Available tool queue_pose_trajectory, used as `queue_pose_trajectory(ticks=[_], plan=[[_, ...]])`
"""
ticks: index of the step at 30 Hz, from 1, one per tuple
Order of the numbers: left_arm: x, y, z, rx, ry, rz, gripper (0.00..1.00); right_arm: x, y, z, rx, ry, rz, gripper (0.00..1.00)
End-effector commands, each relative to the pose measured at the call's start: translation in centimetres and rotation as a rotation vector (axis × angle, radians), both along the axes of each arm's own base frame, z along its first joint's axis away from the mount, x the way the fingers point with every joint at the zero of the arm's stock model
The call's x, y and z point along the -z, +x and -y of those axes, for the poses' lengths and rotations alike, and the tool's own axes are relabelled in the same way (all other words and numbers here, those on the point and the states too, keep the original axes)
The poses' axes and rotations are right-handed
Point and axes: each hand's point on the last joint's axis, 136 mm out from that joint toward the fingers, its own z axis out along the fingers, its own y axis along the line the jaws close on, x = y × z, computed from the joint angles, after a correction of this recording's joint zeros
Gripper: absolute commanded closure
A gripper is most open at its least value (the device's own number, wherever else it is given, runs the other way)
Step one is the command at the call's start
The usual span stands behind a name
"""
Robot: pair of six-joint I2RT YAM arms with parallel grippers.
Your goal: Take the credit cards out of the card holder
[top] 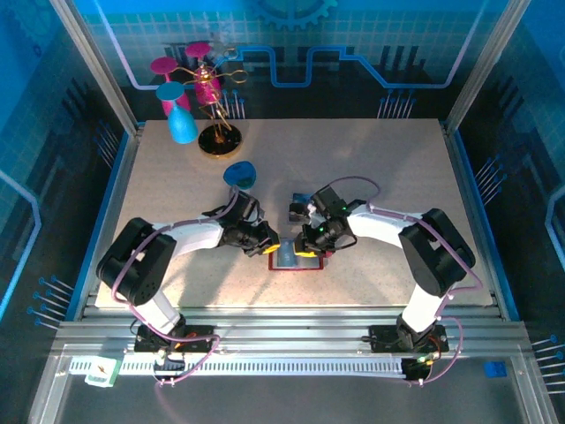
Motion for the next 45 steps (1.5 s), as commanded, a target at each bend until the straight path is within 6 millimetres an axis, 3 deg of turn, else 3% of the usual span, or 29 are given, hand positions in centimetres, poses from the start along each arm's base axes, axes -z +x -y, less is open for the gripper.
queue_pose_trajectory(ticks=[1, 7, 15, 24, 32, 38, 41, 45], plan=[[-0.5, 0.5, 1.0, 0.040, -0.038, 0.005, 0.88, -1.1, 1.2, -0.9, 0.036, 0.085, 0.006, 0.76], [0.4, 0.1, 1.0, 0.054, -0.032, -0.028, 0.90, -0.2, 2.0, -1.4, 0.044, 0.083, -0.023, 0.73], [1.4, -0.3, 0.7, 0.054, -0.005, -0.060, 0.90, 0.8, 1.6, -2.0, 0.026, 0.110, -0.065, 0.74], [1.8, -0.5, 0.4, 0.057, 0.013, -0.071, 0.90, 2.6, 0.9, -0.5, 0.025, 0.012, -0.090, 0.74], [1.3, -0.2, 0.4, 0.054, 0.022, -0.056, 0.89, 1.6, 1.3, -0.1, 0.025, -0.018, -0.056, 0.73], [-0.7, 0.5, 0.8, 0.059, -0.001, -0.011, 0.83, 0.2, 1.5, -0.8, 0.030, 0.054, -0.034, 0.73], [-1.2, 0.3, 0.6, 0.069, 0.013, -0.007, 0.77, -0.2, 1.7, -0.5, 0.043, 0.064, -0.025, 0.73], [-0.7, -0.9, 0.7, 0.108, 0.064, -0.037, 0.81, 0.1, 1.7, 0.0, 0.044, 0.065, -0.037, 0.73]])
